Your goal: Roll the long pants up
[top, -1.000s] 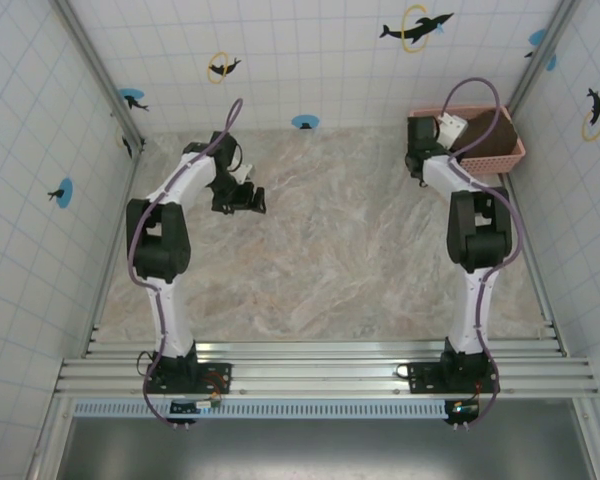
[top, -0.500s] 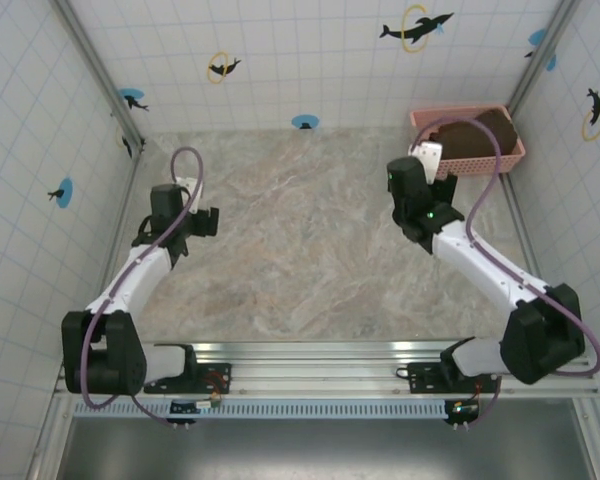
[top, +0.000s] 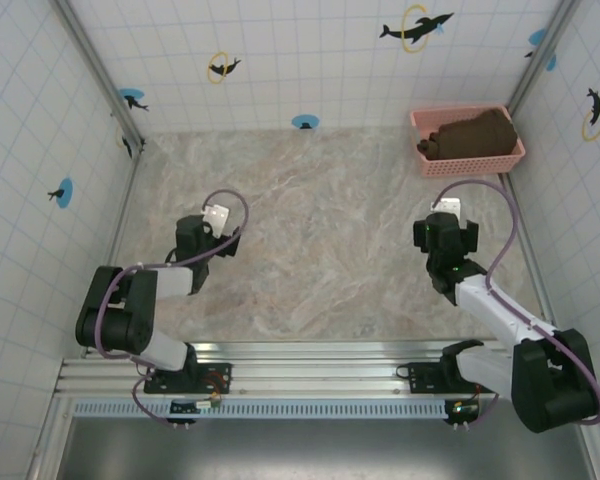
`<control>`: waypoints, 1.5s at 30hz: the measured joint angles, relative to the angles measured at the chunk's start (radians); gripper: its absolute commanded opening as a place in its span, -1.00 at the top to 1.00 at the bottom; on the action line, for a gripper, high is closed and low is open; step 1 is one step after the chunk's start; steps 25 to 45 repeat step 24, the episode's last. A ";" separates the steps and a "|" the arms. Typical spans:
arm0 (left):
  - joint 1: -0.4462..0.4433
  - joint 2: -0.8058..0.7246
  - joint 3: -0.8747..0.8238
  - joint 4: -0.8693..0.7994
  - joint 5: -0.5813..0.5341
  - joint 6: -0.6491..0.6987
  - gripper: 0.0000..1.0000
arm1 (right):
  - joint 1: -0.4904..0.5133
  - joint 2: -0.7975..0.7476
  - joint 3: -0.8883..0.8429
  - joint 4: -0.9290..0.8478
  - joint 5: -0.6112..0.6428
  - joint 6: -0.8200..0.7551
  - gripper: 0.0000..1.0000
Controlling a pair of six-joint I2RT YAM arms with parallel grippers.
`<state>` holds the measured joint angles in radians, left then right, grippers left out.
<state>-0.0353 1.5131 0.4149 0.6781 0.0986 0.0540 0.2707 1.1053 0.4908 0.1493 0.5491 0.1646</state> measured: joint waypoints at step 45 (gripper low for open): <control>-0.009 0.005 -0.023 0.103 -0.034 0.025 -0.95 | -0.096 0.417 -0.115 0.679 -0.277 -0.163 -0.98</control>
